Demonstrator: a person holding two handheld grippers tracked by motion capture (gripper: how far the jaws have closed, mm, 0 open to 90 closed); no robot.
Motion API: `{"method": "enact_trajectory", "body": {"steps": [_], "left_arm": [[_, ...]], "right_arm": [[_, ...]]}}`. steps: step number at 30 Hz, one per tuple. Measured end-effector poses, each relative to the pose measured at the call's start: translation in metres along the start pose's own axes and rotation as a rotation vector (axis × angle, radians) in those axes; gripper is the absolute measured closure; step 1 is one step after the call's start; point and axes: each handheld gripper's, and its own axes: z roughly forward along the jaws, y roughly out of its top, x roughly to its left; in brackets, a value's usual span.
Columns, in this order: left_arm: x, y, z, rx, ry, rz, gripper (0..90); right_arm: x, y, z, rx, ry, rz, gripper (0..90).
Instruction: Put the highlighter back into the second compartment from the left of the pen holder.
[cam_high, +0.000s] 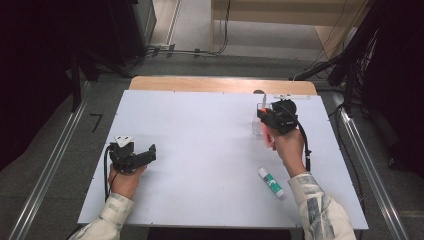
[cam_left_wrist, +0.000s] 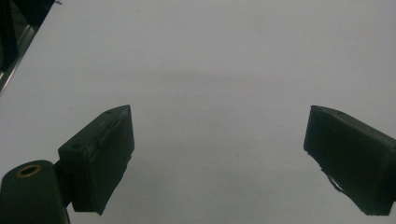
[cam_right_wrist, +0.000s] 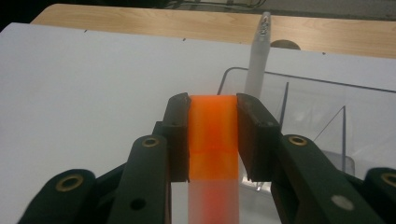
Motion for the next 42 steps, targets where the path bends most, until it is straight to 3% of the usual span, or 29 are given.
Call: {"method": "enact_trajectory", "body": {"steps": [42], "left_arm": [[0.000,0.000,0.001,0.005,0.001,0.000,8.9]], "right_arm": [[-0.044,0.038,0.001,-0.028,-0.079,0.091,65.4]]}}
